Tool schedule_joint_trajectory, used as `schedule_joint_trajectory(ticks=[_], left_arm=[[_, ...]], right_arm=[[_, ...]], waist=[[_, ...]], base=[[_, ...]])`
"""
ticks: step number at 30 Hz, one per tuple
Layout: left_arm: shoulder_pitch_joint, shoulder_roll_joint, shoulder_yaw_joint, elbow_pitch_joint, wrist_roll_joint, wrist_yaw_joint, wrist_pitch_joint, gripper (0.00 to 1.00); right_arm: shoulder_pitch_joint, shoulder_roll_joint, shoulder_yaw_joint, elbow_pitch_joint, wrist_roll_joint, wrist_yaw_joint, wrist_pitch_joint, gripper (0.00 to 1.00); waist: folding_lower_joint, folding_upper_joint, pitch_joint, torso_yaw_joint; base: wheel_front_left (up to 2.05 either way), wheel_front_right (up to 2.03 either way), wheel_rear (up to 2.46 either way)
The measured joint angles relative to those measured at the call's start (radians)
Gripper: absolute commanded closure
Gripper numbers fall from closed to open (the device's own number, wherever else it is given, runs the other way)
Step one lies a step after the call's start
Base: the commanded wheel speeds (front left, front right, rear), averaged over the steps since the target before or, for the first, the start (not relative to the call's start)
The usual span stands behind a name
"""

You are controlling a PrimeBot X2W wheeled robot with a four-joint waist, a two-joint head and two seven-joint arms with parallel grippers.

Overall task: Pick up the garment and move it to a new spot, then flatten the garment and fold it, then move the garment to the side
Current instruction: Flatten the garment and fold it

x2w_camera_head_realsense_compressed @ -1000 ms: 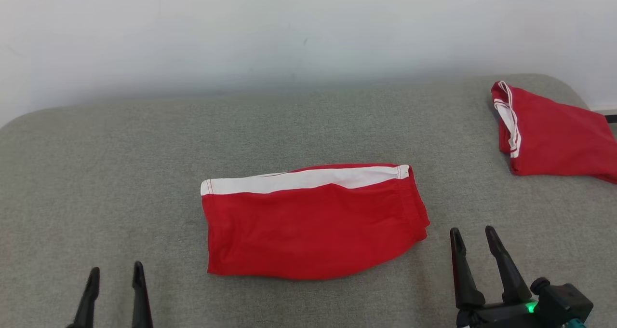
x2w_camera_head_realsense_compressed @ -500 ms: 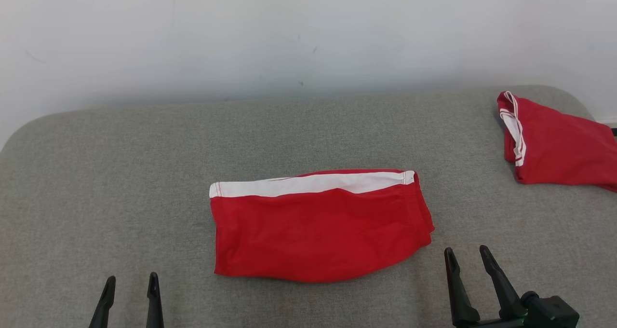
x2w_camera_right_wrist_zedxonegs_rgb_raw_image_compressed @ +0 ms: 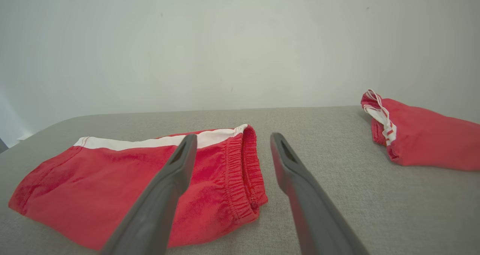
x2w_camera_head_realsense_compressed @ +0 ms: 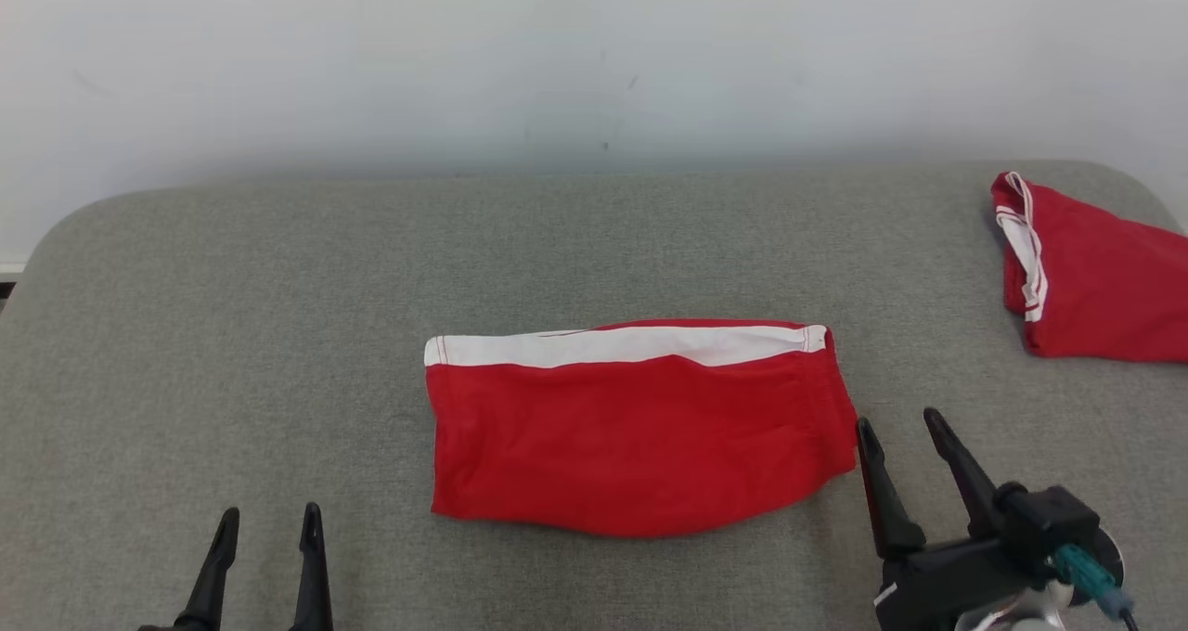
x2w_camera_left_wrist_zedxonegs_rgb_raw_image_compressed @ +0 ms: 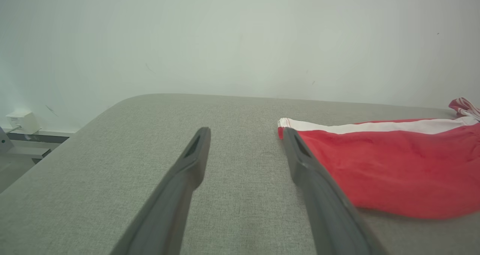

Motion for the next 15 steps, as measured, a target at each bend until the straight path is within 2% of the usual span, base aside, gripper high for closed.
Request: schedule_joint_trajectory(ticks=[4,15], left_arm=[[-0.030,-0.003,-0.012,0.010,0.001,-0.011,0.000,0.00],[-0.094,-0.005,-0.051,0.028,-0.004,-0.024,0.000,0.00]], right_arm=[[-0.125,-0.034,0.004,0.109,-0.007,0.000,0.040,0.00],[-0.313,-0.084,0.023,0.439,-0.011,0.000,0.070,0.00]], waist=[[0.0001,0.0001,0.019,0.032],[0.0002,0.0001,0.080,0.120]], base=[[0.00,0.00,0.00],[0.00,0.00,0.00]])
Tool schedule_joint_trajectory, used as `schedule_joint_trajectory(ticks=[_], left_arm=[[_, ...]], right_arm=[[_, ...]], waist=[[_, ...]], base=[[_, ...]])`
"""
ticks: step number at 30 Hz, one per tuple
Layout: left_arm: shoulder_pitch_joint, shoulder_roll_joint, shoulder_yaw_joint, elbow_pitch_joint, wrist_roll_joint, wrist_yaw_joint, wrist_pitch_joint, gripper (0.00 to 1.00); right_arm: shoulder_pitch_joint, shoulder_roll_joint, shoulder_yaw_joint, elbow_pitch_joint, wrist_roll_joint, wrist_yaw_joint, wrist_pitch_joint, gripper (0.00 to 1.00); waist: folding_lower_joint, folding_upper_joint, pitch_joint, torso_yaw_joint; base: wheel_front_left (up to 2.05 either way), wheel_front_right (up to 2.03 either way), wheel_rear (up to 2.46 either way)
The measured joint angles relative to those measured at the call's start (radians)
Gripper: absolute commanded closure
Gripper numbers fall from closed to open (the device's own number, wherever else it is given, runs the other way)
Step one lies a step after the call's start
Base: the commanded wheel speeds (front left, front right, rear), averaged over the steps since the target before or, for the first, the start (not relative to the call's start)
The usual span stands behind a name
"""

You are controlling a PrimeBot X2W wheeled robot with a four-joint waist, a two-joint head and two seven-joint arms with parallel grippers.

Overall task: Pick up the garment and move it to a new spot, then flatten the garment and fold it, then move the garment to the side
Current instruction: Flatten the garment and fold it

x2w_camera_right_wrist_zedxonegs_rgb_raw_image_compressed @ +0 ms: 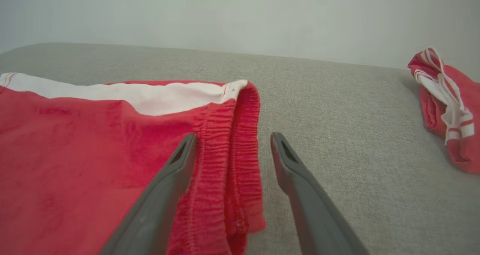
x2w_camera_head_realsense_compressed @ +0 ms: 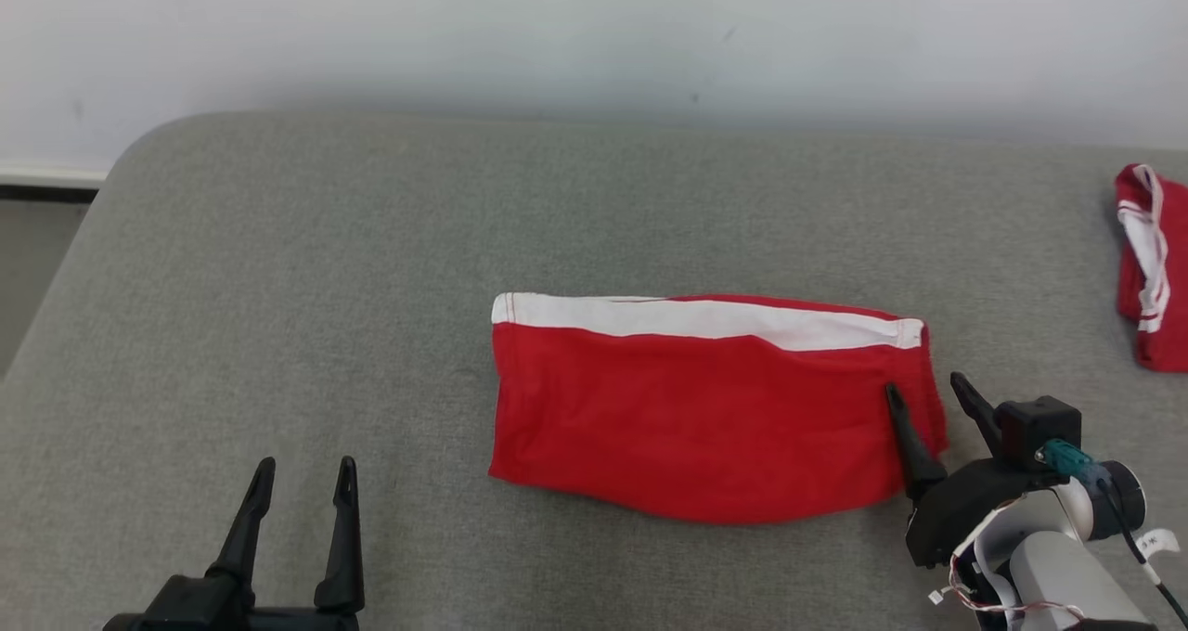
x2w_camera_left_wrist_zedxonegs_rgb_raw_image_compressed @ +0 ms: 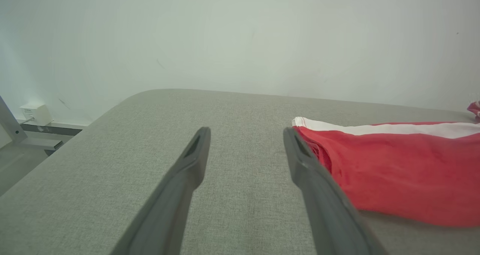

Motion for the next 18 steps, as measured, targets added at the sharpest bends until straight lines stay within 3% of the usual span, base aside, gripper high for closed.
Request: schedule_joint_trajectory(ticks=[12,13,14,15,18], left_arm=[[-0.040,-0.001,-0.032,0.015,-0.020,0.016,0.000,0.00],[-0.042,-0.001,-0.034,0.017,-0.020,0.016,0.000,0.00],[-0.042,-0.001,-0.035,0.018,-0.021,0.016,0.000,0.00],[-0.042,-0.001,-0.035,0.019,-0.021,0.016,0.000,0.00],[-0.043,-0.001,-0.031,0.025,-0.021,0.016,0.000,0.00]], right_arm=[[-0.128,0.010,0.001,0.272,0.048,0.000,-0.006,0.02],[-0.136,0.018,0.001,0.287,0.072,0.000,-0.005,0.53],[-0.142,0.022,0.003,0.298,0.089,0.000,-0.005,0.95],[-0.147,0.025,0.011,0.308,0.100,0.000,-0.006,1.00],[-0.162,0.030,0.043,0.328,0.131,0.000,-0.012,1.00]], waist=[[0.0000,0.0000,0.051,0.044],[0.0000,0.0000,0.051,0.044],[0.0000,0.0000,0.050,0.043],[-0.0002,0.0000,0.048,0.042],[-0.0001,0.0000,0.045,0.036]], base=[[0.00,0.00,0.00],[0.00,0.00,0.00],[0.00,0.00,0.00],[0.00,0.00,0.00],[0.00,0.00,0.00]])
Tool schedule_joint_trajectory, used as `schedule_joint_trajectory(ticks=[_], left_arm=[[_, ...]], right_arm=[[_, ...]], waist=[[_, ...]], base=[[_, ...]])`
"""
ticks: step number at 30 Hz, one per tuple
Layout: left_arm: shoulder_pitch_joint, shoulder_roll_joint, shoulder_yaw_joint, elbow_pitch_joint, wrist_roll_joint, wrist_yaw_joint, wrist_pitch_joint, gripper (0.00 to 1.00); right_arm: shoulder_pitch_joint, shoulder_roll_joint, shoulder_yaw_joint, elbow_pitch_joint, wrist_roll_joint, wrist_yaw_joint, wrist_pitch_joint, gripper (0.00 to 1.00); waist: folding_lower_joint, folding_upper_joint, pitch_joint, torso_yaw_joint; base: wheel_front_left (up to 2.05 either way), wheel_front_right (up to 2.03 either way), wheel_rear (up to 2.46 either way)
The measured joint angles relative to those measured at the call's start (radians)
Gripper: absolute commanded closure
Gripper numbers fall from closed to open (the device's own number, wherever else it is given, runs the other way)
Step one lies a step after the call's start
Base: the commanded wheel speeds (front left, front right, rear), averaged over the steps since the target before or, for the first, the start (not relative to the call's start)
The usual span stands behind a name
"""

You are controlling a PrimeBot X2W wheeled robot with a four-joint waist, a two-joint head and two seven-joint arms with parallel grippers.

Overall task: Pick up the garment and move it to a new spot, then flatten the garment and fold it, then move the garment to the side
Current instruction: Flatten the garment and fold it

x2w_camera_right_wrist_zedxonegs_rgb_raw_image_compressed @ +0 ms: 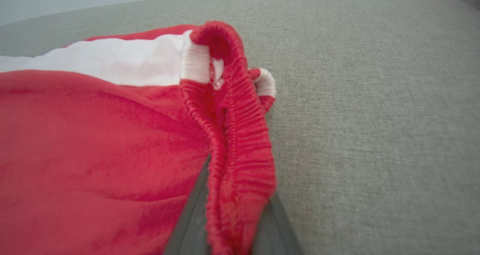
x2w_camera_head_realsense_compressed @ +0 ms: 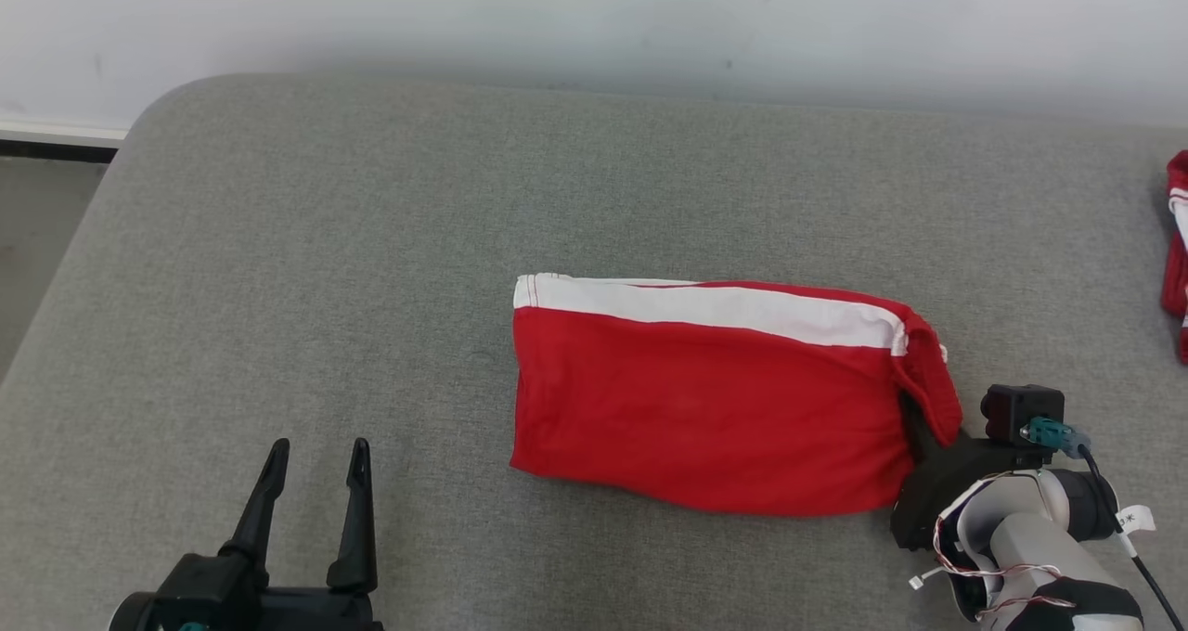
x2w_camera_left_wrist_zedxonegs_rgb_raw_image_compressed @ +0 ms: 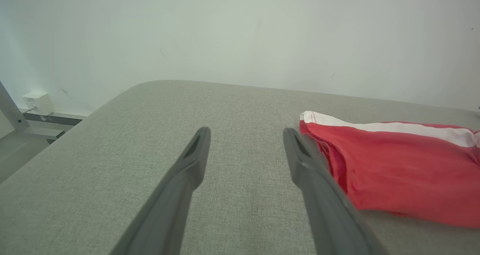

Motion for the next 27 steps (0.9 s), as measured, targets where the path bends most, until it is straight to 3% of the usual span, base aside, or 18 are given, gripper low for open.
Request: schedule_joint_trajectory(ticks=[4,16,27], left_arm=[[0.002,0.000,0.012,0.001,0.000,0.000,0.000,0.00],[0.027,0.000,0.031,-0.012,0.003,-0.001,0.000,0.00],[0.033,0.000,0.028,-0.007,0.002,-0.001,0.000,0.00]], right_arm=[[-0.015,-0.022,0.034,0.011,0.036,0.000,-0.018,1.00],[0.020,-0.241,0.092,-0.033,0.195,0.000,0.002,1.00],[0.029,-0.247,0.182,-0.288,0.448,0.000,0.150,1.00]], waist=[[0.0000,0.0000,-0.010,-0.016],[-0.0001,0.0000,-0.054,-0.085],[-0.0001,-0.0001,-0.070,-0.131]], base=[[0.00,0.00,0.00],[0.00,0.00,0.00],[0.00,0.00,0.00]])
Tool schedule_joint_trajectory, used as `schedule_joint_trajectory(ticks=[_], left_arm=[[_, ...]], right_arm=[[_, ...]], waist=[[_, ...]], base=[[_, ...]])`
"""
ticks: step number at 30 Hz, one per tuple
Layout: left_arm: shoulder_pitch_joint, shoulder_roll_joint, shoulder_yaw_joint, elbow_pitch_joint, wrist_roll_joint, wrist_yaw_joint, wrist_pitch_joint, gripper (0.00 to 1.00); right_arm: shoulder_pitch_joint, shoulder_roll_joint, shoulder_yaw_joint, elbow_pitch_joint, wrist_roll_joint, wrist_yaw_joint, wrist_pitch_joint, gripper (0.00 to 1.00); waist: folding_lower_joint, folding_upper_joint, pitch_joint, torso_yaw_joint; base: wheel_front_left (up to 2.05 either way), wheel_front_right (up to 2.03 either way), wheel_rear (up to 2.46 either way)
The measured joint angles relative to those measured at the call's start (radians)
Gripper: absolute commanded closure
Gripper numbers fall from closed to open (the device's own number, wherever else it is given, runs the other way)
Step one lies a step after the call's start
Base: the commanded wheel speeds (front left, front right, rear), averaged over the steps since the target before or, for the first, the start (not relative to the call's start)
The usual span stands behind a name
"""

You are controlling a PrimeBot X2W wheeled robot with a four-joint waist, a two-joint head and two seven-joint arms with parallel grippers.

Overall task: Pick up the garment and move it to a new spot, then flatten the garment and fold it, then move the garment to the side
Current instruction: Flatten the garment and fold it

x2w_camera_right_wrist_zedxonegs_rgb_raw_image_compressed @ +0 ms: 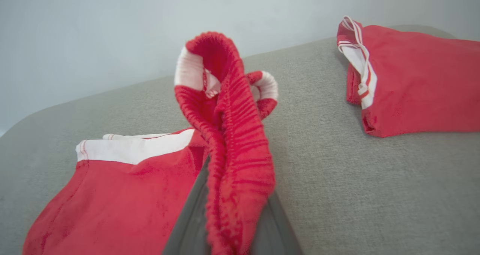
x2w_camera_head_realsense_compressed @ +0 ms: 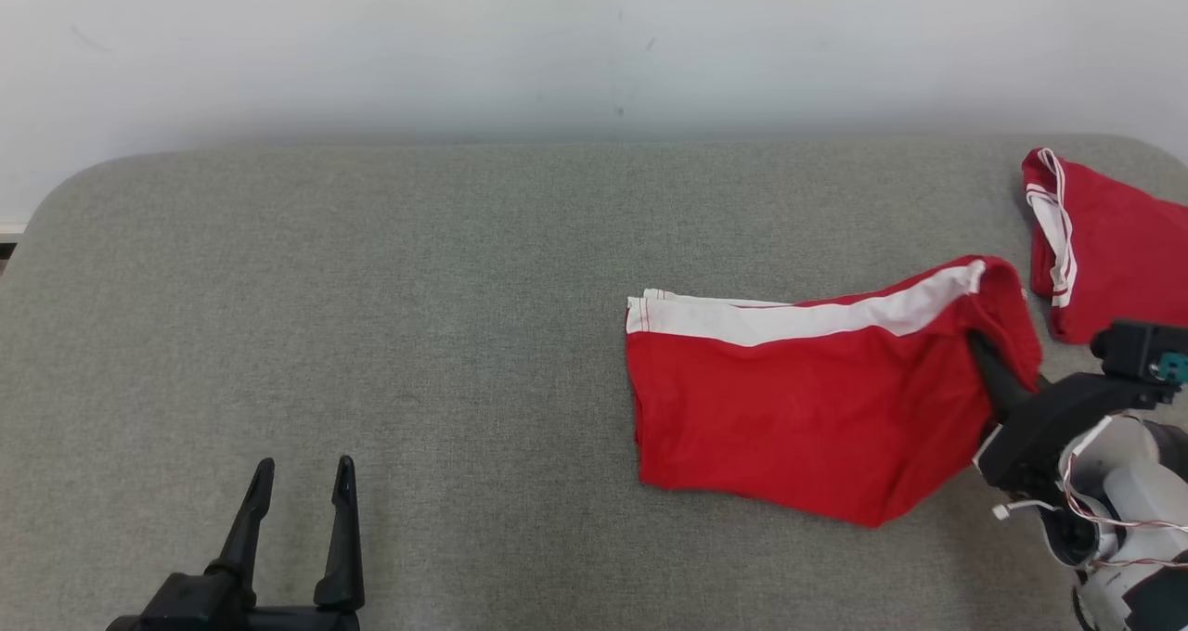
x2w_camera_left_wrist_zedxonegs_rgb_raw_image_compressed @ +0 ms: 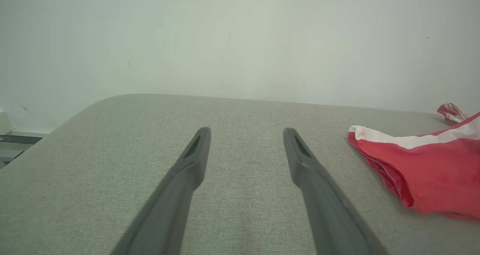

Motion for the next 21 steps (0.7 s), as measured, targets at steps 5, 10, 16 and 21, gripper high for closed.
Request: schedule_joint_trajectory(ticks=[5,10,16,21], left_arm=[[0.002,0.000,-0.013,0.003,-0.002,0.001,0.000,0.00],[0.003,0.000,-0.029,0.003,-0.021,0.003,0.000,0.00],[-0.009,0.000,-0.047,0.010,-0.029,0.007,0.000,0.00],[-0.025,0.000,-0.058,0.018,-0.035,0.007,0.000,0.00]], right_arm=[[0.012,0.020,0.026,-0.127,0.126,0.000,0.091,1.00],[0.021,0.075,0.048,-0.213,0.188,0.000,0.146,1.00],[0.004,0.169,0.059,-0.174,0.154,0.000,0.153,1.00],[-0.039,0.260,0.033,-0.068,0.112,0.000,0.123,1.00]], waist=[[-0.0001,0.0000,-0.009,-0.001],[0.0000,0.0000,-0.004,0.015],[0.0000,0.0000,0.012,0.046],[0.0000,0.0000,0.028,0.078]], base=[[0.00,0.00,0.00],[0.00,0.00,0.00],[0.00,0.00,0.00],[0.00,0.00,0.00]])
